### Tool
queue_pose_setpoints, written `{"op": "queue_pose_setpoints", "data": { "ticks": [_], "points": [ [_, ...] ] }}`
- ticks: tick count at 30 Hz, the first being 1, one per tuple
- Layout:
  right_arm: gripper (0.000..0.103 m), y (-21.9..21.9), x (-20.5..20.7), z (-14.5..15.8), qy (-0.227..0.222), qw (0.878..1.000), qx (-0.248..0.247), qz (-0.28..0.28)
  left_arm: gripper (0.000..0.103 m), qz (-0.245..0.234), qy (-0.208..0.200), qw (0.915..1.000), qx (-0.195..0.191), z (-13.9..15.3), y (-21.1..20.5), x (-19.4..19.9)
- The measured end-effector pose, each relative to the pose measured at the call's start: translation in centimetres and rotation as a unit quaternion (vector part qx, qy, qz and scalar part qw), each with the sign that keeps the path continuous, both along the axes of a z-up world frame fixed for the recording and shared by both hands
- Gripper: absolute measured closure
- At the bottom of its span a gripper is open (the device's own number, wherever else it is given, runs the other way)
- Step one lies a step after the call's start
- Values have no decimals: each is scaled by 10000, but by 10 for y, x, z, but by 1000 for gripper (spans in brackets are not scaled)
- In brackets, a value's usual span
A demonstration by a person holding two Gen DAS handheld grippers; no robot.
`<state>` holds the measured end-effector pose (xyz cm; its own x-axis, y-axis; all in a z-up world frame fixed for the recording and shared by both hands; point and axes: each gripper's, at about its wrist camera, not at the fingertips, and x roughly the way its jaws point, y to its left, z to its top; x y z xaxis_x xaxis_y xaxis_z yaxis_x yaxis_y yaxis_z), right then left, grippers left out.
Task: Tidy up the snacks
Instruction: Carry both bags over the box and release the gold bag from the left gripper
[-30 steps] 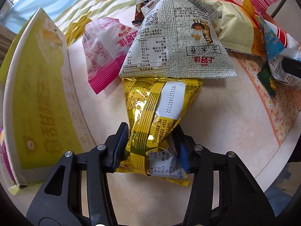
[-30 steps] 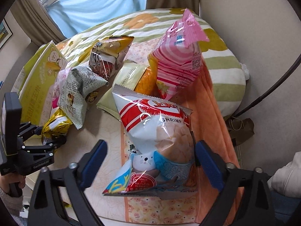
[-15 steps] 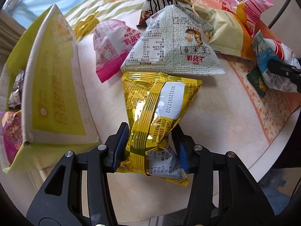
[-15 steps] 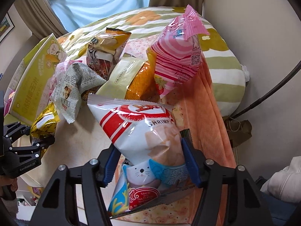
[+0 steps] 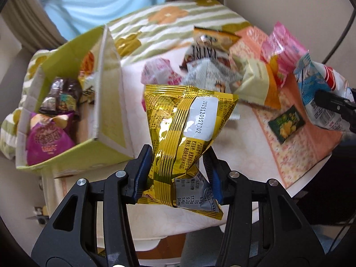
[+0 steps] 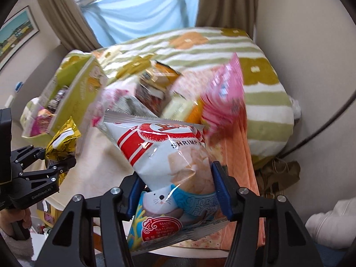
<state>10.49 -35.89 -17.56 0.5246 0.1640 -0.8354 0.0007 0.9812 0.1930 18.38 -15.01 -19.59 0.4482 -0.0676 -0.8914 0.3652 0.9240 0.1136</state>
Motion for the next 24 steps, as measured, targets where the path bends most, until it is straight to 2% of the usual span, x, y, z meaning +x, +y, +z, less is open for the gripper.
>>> {"op": "queue_pose_setpoints", "data": {
  "ticks": [6, 12, 18, 24],
  "points": [
    [50, 27, 14, 40, -437, 9976, 163, 514, 59, 430, -475, 9974, -334, 52, 27, 4],
    [50, 75, 36, 72, -776, 9920, 250, 960, 59, 712, -914, 9924, -406, 91, 71, 24],
    [50, 135, 69, 96, -1041, 9857, 436, 1251, 59, 877, -969, 9901, -512, 104, 124, 55],
    [50, 203, 109, 102, -1036, 9822, 613, 1440, 59, 1006, -734, 9900, -669, 95, 178, 94]
  ]
}}
